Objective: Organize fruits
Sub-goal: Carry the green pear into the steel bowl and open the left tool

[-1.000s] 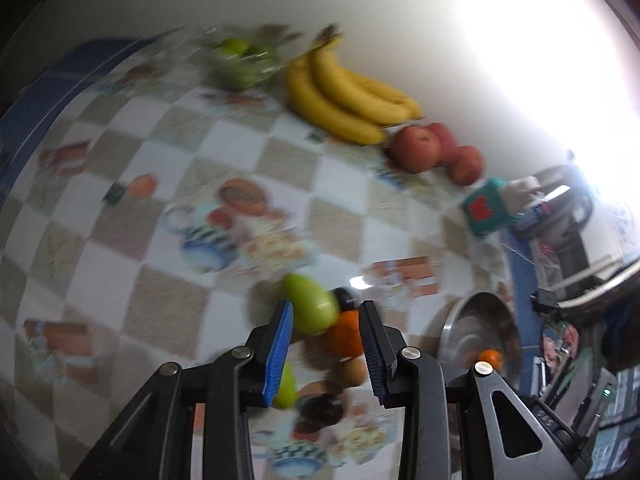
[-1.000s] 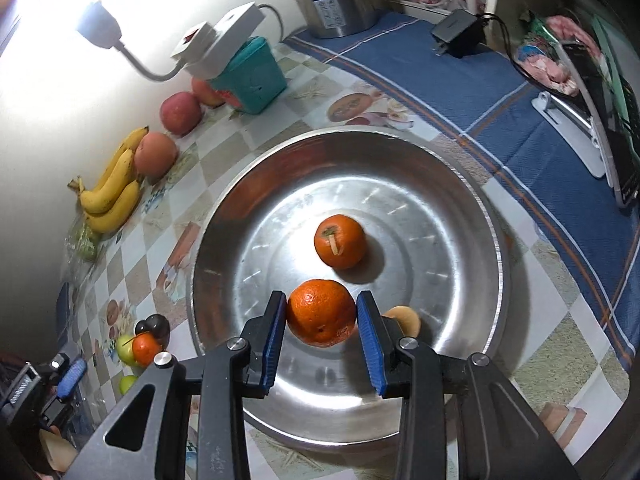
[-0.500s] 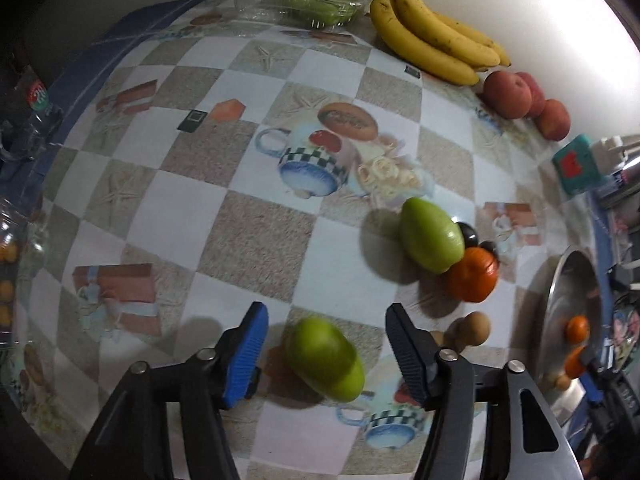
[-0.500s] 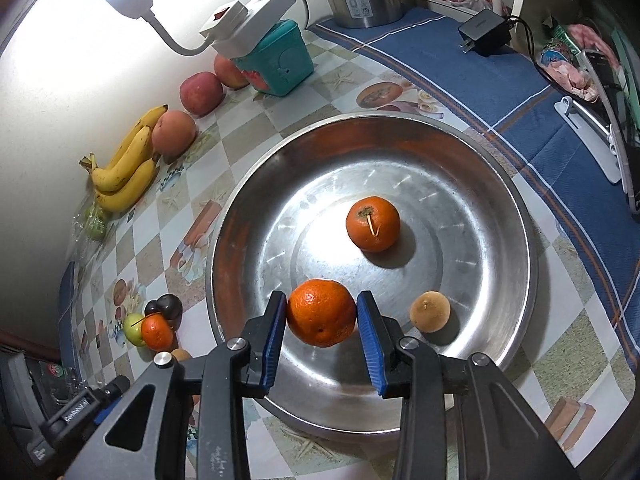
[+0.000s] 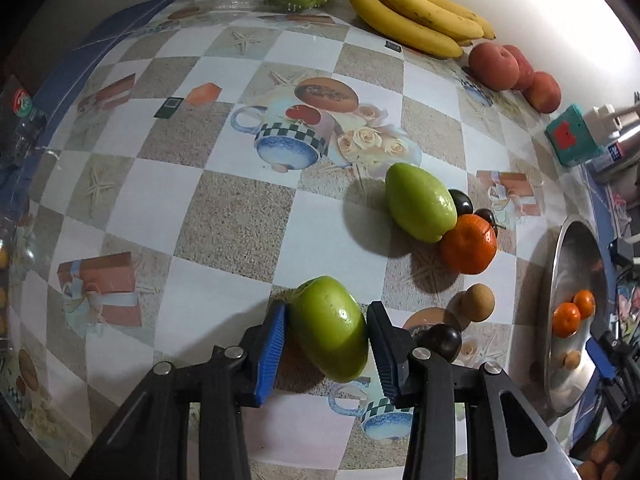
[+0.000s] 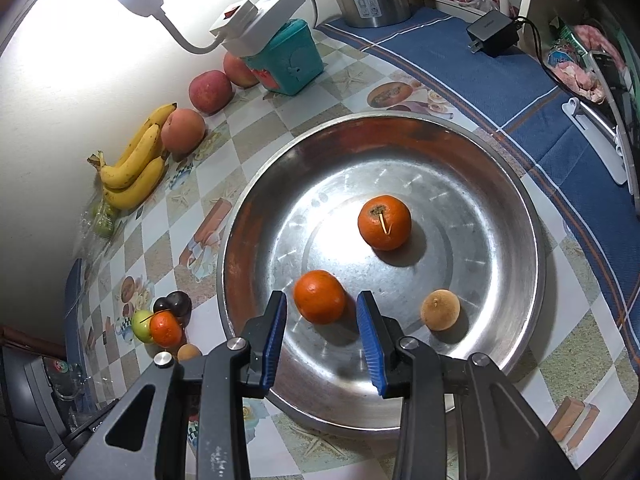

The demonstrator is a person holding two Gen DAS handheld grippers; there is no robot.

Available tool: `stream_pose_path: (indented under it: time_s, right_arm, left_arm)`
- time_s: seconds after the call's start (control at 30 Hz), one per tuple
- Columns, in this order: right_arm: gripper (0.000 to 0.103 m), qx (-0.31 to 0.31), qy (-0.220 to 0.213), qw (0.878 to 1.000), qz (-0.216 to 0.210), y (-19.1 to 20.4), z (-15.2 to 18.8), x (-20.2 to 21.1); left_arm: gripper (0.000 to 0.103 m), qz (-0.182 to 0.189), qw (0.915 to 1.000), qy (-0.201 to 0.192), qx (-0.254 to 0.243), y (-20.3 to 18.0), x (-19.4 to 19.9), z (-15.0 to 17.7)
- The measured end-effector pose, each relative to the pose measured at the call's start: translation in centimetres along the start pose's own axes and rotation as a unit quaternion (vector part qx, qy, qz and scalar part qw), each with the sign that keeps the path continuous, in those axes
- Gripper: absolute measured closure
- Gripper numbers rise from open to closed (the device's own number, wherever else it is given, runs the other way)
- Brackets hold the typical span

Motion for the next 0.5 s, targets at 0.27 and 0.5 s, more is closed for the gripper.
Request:
stream_pose_path:
  time_s: [0.27,0.5]
  right_arm:
    - [0.065,-0.012,-0.005,1.000,-0.002,-0.6,-0.3,0.4]
    - [0.065,-0.026,-0.021,0.999,0.003,-1.8,-0.7,1.2]
  left_arm:
    - [0.060,0.068,0.9946,-0.059,-0.051,-4.1,3.1,-0.9]
    - [0.060,0.142,0.9716,-0.058,-0.181,-13.9,2.8,1.0]
Point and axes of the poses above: each gripper's, at about its wrist camera, not at the fingertips, and x roughly against the way its jaws point, y to its left, z to its underside, the point moved 3 cm from there along -x, roughly the way its jaws point, and after that the axes turned 8 degrees about z, right-handed, at the moved point
